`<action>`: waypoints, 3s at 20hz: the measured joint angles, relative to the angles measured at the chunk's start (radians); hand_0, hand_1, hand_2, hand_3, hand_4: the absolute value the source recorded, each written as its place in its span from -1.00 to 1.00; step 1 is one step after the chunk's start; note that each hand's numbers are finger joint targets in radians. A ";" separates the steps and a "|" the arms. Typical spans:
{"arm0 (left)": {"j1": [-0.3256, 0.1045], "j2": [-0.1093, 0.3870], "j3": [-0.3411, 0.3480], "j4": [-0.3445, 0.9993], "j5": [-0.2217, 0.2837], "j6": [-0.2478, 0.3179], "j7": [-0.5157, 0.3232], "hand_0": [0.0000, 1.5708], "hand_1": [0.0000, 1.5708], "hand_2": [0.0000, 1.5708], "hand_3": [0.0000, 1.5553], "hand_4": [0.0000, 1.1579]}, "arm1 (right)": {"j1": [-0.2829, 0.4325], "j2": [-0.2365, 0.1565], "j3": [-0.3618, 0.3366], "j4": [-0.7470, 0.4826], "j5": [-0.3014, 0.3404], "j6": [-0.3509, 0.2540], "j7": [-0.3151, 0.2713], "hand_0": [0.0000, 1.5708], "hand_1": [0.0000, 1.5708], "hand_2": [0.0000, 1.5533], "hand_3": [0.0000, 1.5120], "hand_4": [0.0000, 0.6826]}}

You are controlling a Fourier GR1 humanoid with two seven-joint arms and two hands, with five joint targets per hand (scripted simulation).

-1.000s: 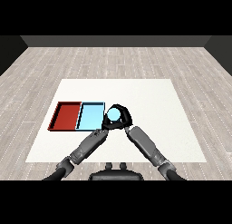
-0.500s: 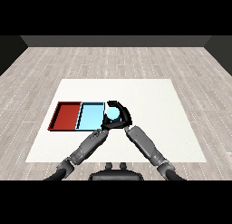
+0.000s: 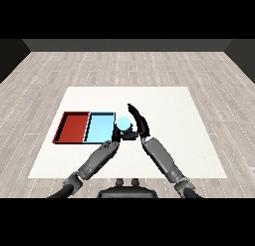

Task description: Pick the blue can and put it in the blue box

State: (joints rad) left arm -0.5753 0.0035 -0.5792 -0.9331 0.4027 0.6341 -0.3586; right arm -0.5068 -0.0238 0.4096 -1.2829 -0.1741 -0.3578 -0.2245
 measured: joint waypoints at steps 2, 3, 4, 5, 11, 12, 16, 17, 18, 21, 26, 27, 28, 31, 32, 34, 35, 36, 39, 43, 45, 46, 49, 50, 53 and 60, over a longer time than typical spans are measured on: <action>0.012 -0.003 0.001 -0.015 -0.004 0.005 0.004 1.00 1.00 1.00 0.92 0.97 | 0.014 0.002 -0.032 -0.024 -0.013 0.006 0.008 -1.00 -1.00 -1.00 -1.00 -1.00; 0.019 -0.003 0.011 -0.007 0.000 -0.001 -0.006 1.00 1.00 1.00 0.92 0.97 | 0.018 0.006 -0.050 -0.036 -0.035 0.016 0.005 -1.00 -1.00 -1.00 -1.00 -1.00; 0.023 -0.003 0.020 0.003 0.007 -0.010 -0.016 1.00 1.00 1.00 0.91 0.97 | 0.020 -0.002 -0.070 -0.064 -0.056 0.028 0.023 -1.00 -1.00 -1.00 -1.00 -1.00; 0.031 -0.003 0.028 0.001 0.003 -0.013 -0.017 1.00 1.00 1.00 0.90 0.98 | 0.037 -0.008 -0.083 -0.088 -0.072 0.047 0.019 -1.00 -1.00 -1.00 -1.00 -1.00; 0.046 0.024 0.084 -0.021 -0.013 -0.003 -0.024 1.00 1.00 1.00 0.89 0.97 | 0.096 -0.045 -0.183 -0.229 -0.141 0.091 0.016 -1.00 -1.00 -1.00 -1.00 -1.00; 0.051 0.035 0.088 -0.040 -0.020 0.005 -0.014 1.00 1.00 1.00 0.90 0.98 | 0.123 -0.049 -0.193 -0.257 -0.153 0.104 0.003 -1.00 -1.00 -1.00 -1.00 -1.00; 0.035 0.081 0.141 -0.017 -0.034 0.000 -0.011 1.00 1.00 0.99 0.89 0.98 | 0.210 -0.097 -0.266 -0.376 -0.206 0.130 0.005 -1.00 -1.00 -1.00 -1.00 -1.00; 0.035 0.101 0.153 -0.017 -0.035 -0.007 -0.004 1.00 1.00 0.99 0.89 0.98 | 0.222 -0.112 -0.296 -0.377 -0.224 0.145 -0.001 -1.00 -1.00 -1.00 -1.00 -1.00; 0.021 0.114 0.169 -0.006 -0.040 -0.013 0.003 1.00 1.00 0.99 0.89 0.95 | 0.243 -0.114 -0.304 -0.395 -0.228 0.148 -0.002 -1.00 -1.00 -1.00 -1.00 -1.00; -0.026 0.150 0.216 0.050 -0.048 -0.033 0.042 1.00 1.00 1.00 0.91 0.95 | 0.292 -0.121 -0.332 -0.416 -0.242 0.170 -0.022 -1.00 -1.00 -1.00 -1.00 -1.00; -0.114 0.199 0.293 0.219 -0.061 -0.083 0.068 1.00 1.00 1.00 0.94 0.89 | 0.308 -0.132 -0.372 -0.405 -0.240 0.172 -0.027 -1.00 -1.00 -1.00 -1.00 -1.00; -0.139 0.213 0.303 0.263 -0.066 -0.091 0.080 1.00 1.00 1.00 0.92 0.90 | 0.300 -0.136 -0.387 -0.384 -0.247 0.180 -0.032 -1.00 -1.00 -1.00 -1.00 -1.00; -0.150 0.217 0.310 0.305 -0.071 -0.097 0.086 1.00 1.00 1.00 0.92 0.91 | 0.297 -0.138 -0.396 -0.379 -0.251 0.179 -0.029 -1.00 -1.00 -1.00 -1.00 -1.00; -0.208 0.219 0.332 0.444 -0.084 -0.112 0.112 1.00 1.00 1.00 0.87 0.77 | 0.278 -0.138 -0.409 -0.355 -0.252 0.175 -0.021 -1.00 -1.00 -1.00 -1.00 -1.00; -0.229 0.223 0.339 0.486 -0.086 -0.116 0.132 1.00 1.00 0.99 0.85 0.76 | 0.275 -0.137 -0.410 -0.340 -0.251 0.181 -0.028 -1.00 -1.00 -1.00 -1.00 -1.00; -0.240 0.216 0.343 0.564 -0.097 -0.117 0.146 1.00 1.00 0.95 0.79 0.71 | 0.260 -0.132 -0.417 -0.303 -0.253 0.189 -0.038 -1.00 -1.00 -1.00 -1.00 -1.00; -0.252 0.210 0.347 0.604 -0.102 -0.115 0.155 1.00 1.00 0.92 0.73 0.70 | 0.260 -0.128 -0.413 -0.296 -0.250 0.188 -0.038 -1.00 -1.00 -1.00 -1.00 -1.00; -0.254 0.208 0.352 0.639 -0.106 -0.114 0.157 0.97 0.97 0.81 0.46 0.60 | 0.258 -0.128 -0.418 -0.288 -0.252 0.194 -0.042 -1.00 -1.00 -1.00 -1.00 -1.00; -0.253 0.188 0.348 0.738 -0.125 -0.093 0.178 0.57 0.57 0.46 0.43 0.60 | 0.254 -0.133 -0.428 -0.262 -0.257 0.204 -0.044 -1.00 -1.00 -1.00 -1.00 -1.00; -0.242 0.170 0.342 0.839 -0.143 -0.111 0.230 0.13 0.13 -0.04 -0.47 0.61 | 0.252 -0.135 -0.443 -0.238 -0.265 0.221 -0.059 -1.00 -1.00 -1.00 -1.00 -1.00; -0.233 0.171 0.341 0.856 -0.152 -0.134 0.214 0.47 0.47 0.37 -0.29 0.34 | 0.250 -0.141 -0.445 -0.244 -0.268 0.228 -0.049 -1.00 -1.00 -1.00 -1.00 -1.00; -0.236 0.173 0.346 0.860 -0.149 -0.152 0.216 0.72 0.72 0.58 -0.49 0.05 | 0.248 -0.140 -0.445 -0.240 -0.266 0.230 -0.055 -1.00 -1.00 -1.00 -1.00 -1.00; -0.245 0.175 0.345 0.877 -0.158 -0.187 0.226 -1.00 -1.00 -0.69 -0.64 0.16 | 0.242 -0.141 -0.456 -0.225 -0.277 0.247 -0.062 -1.00 -1.00 -1.00 -1.00 -1.00; -0.244 0.175 0.343 0.879 -0.164 -0.188 0.221 -1.00 -1.00 -1.00 -1.00 -0.09 | 0.243 -0.134 -0.451 -0.222 -0.271 0.246 -0.069 -1.00 -1.00 -1.00 -1.00 -1.00; -0.250 0.168 0.312 0.891 -0.203 -0.164 0.243 -1.00 -1.00 -1.00 -1.00 -1.00 | 0.236 -0.122 -0.446 -0.200 -0.265 0.252 -0.087 -1.00 -1.00 -1.00 -1.00 -1.00; -0.237 0.156 0.357 0.868 -0.179 -0.023 0.161 -1.00 -1.00 -1.00 -1.00 -1.00 | 0.248 -0.121 -0.459 -0.214 -0.293 0.290 -0.094 -1.00 -1.00 -1.00 -1.00 -1.00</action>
State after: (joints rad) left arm -0.8128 0.1591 -0.2225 -0.0650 0.2236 0.6114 -0.1973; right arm -0.2585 -0.1451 -0.0493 -1.4972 -0.4670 -0.0678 -0.3184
